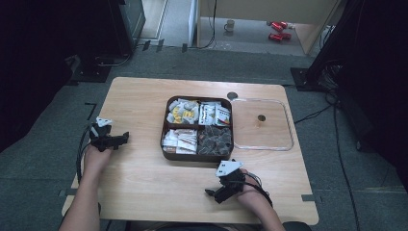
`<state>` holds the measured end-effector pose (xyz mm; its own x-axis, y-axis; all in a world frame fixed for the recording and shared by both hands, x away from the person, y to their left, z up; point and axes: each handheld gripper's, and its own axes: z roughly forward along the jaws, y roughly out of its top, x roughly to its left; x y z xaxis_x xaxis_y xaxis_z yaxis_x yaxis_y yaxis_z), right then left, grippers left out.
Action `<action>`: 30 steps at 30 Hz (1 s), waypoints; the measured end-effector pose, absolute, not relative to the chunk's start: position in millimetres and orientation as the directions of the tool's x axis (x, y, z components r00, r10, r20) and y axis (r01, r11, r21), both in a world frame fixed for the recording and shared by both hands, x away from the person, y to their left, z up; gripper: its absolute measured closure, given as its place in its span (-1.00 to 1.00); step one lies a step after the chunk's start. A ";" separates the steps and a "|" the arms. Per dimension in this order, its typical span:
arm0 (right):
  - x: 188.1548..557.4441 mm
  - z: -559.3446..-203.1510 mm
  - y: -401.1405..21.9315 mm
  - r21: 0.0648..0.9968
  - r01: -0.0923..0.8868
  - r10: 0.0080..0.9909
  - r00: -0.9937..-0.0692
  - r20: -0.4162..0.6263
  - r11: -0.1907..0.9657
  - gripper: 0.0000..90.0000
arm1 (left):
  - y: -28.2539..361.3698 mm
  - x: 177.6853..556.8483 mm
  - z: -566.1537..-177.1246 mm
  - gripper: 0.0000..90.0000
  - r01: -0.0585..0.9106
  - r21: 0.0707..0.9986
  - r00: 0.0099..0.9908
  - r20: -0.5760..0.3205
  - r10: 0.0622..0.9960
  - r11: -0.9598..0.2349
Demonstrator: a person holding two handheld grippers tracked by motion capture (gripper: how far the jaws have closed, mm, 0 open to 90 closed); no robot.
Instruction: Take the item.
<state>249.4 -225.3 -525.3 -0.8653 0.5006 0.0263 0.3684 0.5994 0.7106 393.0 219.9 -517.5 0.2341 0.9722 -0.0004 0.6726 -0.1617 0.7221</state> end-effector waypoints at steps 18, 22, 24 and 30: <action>249.4 -525.4 -225.2 0.711 0.368 0.501 -0.865 0.026 0.598 -1.00 | 219.9 393.0 -517.5 -0.80 0.673 0.722 0.235 -0.001 0.972 -0.162; 249.5 -525.4 -225.2 0.712 0.368 0.501 -0.865 0.026 0.598 -1.00 | 219.5 393.1 -517.5 -0.80 0.674 0.722 0.226 -0.001 0.974 -0.156; 249.5 -525.4 -225.2 0.712 0.368 0.501 -0.865 0.026 0.598 -1.00 | 218.5 393.1 -517.5 -0.80 0.677 0.722 0.209 -0.002 0.978 -0.144; 249.5 -525.4 -225.2 0.712 0.368 0.501 -0.865 0.026 0.598 -1.00 | 218.8 393.0 -517.5 -0.80 0.676 0.723 0.211 -0.002 0.977 -0.145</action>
